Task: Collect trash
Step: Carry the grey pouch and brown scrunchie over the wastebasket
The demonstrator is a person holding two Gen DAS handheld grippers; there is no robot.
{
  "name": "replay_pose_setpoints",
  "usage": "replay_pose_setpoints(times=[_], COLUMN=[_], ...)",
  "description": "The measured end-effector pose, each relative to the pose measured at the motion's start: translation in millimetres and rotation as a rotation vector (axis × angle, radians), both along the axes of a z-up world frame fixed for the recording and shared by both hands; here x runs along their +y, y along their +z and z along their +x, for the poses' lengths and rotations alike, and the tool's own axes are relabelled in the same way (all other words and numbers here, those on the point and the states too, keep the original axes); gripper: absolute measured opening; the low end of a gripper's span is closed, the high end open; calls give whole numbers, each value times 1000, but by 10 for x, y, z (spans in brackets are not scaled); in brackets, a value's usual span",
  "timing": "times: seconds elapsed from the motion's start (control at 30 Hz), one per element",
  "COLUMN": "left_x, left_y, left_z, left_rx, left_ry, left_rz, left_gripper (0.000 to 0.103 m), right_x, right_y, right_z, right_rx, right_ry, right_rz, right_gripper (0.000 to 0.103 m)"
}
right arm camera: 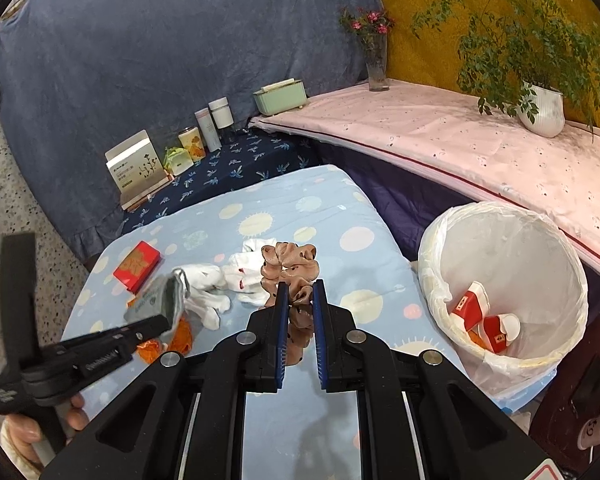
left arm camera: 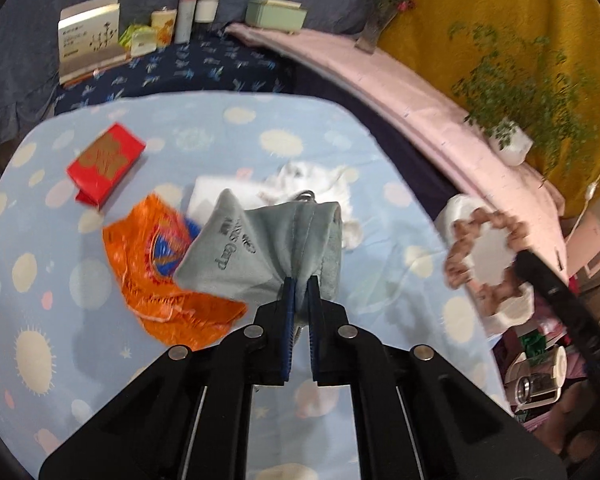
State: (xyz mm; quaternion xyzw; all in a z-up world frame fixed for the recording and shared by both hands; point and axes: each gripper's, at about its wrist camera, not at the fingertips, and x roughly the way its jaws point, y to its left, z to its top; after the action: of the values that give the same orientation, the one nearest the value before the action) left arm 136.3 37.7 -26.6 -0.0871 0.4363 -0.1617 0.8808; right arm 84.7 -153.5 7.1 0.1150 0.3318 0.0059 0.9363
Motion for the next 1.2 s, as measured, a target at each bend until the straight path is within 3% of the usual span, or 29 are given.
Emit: replay_pose_setpoints(times=[0.3, 0.6, 0.9, 1.2], left_x=[-260, -819, -1504, -2099], left_y=[737, 1106, 1120, 921], left_z=[-19, 29, 51, 122], left_rx=[-134, -201, -204, -150], left_ry=[-82, -205, -346, -439], left_rz=[-83, -97, -113, -109], left_gripper=[6, 6, 6, 6], right_x=[-100, -464, -987, -1579], right_y=[298, 531, 649, 489], right_z=[-14, -37, -110, -141], right_rx=[-69, -120, -140, -87], right_ry=[-10, -81, -197, -319], right_rz=[-11, -32, -75, -68], right_gripper=[11, 11, 11, 11])
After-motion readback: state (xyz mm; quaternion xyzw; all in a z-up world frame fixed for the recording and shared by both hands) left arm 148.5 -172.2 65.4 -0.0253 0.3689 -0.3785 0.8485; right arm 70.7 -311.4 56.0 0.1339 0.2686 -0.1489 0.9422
